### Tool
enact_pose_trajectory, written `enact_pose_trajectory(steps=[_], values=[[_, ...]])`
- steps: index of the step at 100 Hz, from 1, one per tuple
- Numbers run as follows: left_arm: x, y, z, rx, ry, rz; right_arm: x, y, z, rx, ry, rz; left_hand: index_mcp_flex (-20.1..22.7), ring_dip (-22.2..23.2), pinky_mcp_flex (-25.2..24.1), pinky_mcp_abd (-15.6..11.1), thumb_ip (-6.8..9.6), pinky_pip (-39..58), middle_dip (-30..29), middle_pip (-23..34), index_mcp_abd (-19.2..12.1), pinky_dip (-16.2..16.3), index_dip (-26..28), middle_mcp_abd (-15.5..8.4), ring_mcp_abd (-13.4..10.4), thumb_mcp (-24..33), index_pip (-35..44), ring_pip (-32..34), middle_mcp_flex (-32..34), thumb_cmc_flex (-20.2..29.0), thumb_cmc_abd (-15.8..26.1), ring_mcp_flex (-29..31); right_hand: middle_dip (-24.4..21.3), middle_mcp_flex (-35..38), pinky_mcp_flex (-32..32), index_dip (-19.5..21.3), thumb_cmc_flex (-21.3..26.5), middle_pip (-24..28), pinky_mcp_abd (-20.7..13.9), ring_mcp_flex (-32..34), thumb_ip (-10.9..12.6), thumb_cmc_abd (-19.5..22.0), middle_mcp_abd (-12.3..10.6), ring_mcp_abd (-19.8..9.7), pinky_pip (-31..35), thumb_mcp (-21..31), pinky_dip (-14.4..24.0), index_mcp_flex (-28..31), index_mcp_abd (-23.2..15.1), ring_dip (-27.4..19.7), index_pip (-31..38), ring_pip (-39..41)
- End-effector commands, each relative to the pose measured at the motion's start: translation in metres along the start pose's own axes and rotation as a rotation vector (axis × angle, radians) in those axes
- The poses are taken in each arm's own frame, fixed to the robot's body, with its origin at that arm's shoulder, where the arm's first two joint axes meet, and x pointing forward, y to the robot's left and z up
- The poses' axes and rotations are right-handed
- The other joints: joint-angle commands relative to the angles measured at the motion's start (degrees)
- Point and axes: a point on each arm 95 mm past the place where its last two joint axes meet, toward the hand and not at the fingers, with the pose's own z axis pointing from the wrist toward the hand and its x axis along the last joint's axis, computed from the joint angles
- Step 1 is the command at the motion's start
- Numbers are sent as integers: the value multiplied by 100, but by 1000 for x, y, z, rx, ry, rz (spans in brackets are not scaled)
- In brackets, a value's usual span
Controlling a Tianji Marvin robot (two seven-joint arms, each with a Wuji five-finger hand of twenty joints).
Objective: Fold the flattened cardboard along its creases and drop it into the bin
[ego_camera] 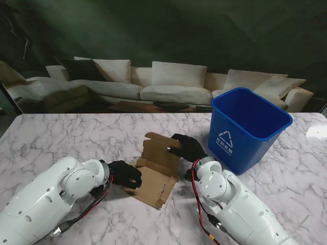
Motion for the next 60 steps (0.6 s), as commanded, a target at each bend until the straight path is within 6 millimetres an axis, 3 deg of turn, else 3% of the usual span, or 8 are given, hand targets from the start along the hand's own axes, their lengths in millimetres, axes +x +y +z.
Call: enact_pose_trajectory(steps=[1,18,30,46,60], values=[[-3,4,4,-44,-9,-7,7,0,-4,17,28,6,115,73,-7,23,-104,120,124,91,109,94,11,223,123,-105,37,35,192,189,80,141,-163,127,-40,-215,212,-363,-72,41,353,351,-13,-60,-69,270,34,232,-334,-113,241,-279],[-3,5,12,-69,-16,-15,11,-4,-14,82,45,18,91,78,-8,24,-102,121,126,76,113,91,8,245,121,-105,23,36,159,179,96,135,-844,84,-240,-969,-395,-1349,3,-109,429,262,178,124,-298,-449,-46,227,70,-444,-141,-1263],[-3,5,15,-80,-19,-17,10,-6,-20,124,45,26,92,81,-8,19,-100,124,127,73,115,91,11,255,113,-102,24,38,155,187,92,135,-1282,154,-312,-1187,-320,-1901,18,-189,470,285,275,161,-418,-592,-72,630,107,-588,-169,-1747],[-3,5,16,-81,-17,-21,8,-10,-28,158,40,27,102,87,-6,25,-99,130,133,81,114,93,17,261,130,-101,31,46,177,195,84,145,-1392,377,-253,-1320,-15,-2008,12,-34,465,370,294,174,-425,-436,-72,992,198,-594,-134,-1846],[-1,3,14,-67,-10,-29,5,-18,-34,183,28,-15,179,100,5,65,-105,135,153,128,-87,96,68,264,166,-99,107,78,339,241,27,233,-1280,584,-28,-1353,10,-1782,-57,189,431,369,443,245,-287,-344,-33,1096,505,-393,-105,-1514]])
